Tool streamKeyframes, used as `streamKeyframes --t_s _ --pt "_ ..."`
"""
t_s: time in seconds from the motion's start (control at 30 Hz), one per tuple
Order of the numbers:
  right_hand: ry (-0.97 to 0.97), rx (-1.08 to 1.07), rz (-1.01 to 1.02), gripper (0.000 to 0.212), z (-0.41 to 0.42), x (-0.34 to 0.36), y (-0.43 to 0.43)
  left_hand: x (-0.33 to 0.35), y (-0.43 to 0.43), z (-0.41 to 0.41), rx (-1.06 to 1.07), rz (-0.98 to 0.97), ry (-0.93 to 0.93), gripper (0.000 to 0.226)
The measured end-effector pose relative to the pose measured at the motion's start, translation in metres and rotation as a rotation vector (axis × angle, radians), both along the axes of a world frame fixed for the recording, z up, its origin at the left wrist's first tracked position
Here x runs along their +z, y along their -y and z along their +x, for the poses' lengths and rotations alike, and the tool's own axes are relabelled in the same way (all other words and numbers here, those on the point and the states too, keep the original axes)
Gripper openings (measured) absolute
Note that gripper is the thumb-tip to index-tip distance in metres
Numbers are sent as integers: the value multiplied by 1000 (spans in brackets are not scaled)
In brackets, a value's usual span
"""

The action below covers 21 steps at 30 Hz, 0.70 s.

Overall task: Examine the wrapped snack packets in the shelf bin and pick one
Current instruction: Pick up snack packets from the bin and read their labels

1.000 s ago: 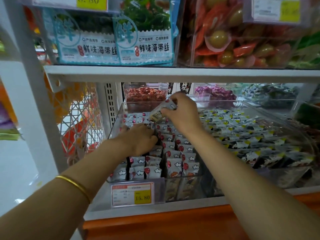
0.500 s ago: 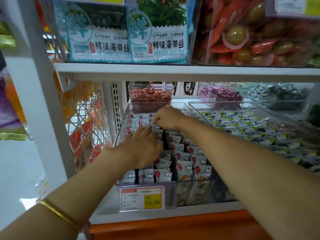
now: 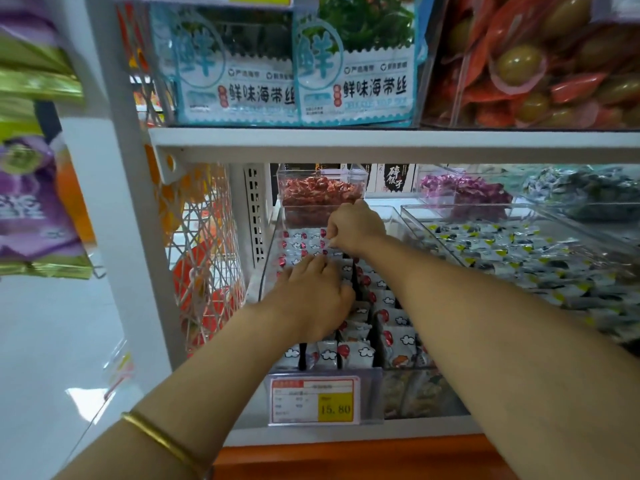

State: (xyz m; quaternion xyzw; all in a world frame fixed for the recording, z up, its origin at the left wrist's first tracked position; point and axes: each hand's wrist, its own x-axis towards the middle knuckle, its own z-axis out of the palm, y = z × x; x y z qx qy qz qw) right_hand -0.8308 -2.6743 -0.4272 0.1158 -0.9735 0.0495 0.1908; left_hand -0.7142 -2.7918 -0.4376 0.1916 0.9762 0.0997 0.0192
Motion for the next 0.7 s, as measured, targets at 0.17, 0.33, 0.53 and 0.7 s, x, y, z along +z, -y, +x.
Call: streamKeyframes --t_s 0.17,0.33,0.53,0.7 --pt "-49 82 -683 9 23 12 -5 6 -2 17 26 239 -37 36" --pt "-270 91 -1112 12 89 20 -16 3 3 47 67 589 -291 46" --pt "-20 243 -1672 14 172 9 -32 3 11 70 117 958 -174 48" --pt "121 266 -1802 9 200 4 -40 6 19 81 91 1261 113 19"
